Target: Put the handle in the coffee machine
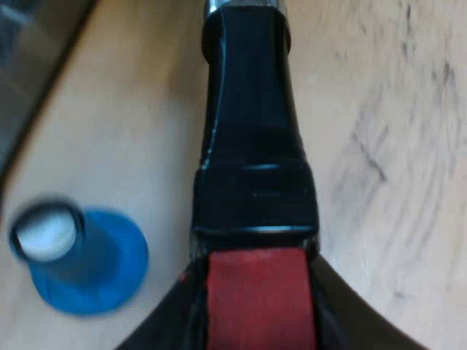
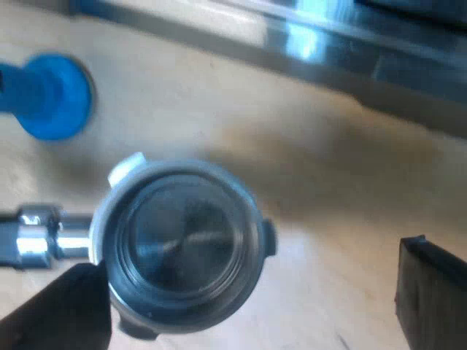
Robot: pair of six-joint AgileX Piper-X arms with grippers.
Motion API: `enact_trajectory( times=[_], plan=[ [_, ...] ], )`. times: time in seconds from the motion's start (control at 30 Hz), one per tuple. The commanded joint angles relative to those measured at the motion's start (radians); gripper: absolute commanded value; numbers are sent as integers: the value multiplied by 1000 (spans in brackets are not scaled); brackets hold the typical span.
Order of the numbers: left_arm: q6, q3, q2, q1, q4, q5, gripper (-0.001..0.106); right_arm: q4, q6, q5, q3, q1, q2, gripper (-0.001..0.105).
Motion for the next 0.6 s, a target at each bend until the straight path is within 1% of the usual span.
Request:
enact_trajectory(
  times=[0.03,0.2,0.23,0.3,0.37,0.4,0.43,0.47,0.5,0.6],
  plan=[
    [5,-5,-15,38,40,59,0,-40,7,9,-16,1,-11,79],
    [5,-15,-15,139,80,74,0,-58,7,19,-29,10,-29,79],
    [5,-18,-15,166,82,74,0,-70,7,36,-29,19,-40,79],
    [5,-20,-15,179,82,74,0,-92,7,72,-29,36,-53,79],
    [12,-37,-15,233,82,74,0,-147,7,199,-29,95,-81,79],
    [14,-44,-15,238,84,74,0,-151,7,232,-29,110,-85,79],
    [18,-52,-15,246,85,74,0,-164,7,294,-29,139,-90,79],
    [26,-57,-15,248,88,77,0,-172,7,318,-29,153,-91,79],
    [56,-71,-15,251,104,90,0,-177,7,342,-29,176,-92,79],
    [116,-97,-15,251,149,121,0,-193,10,404,-25,234,-91,79]
  ],
)
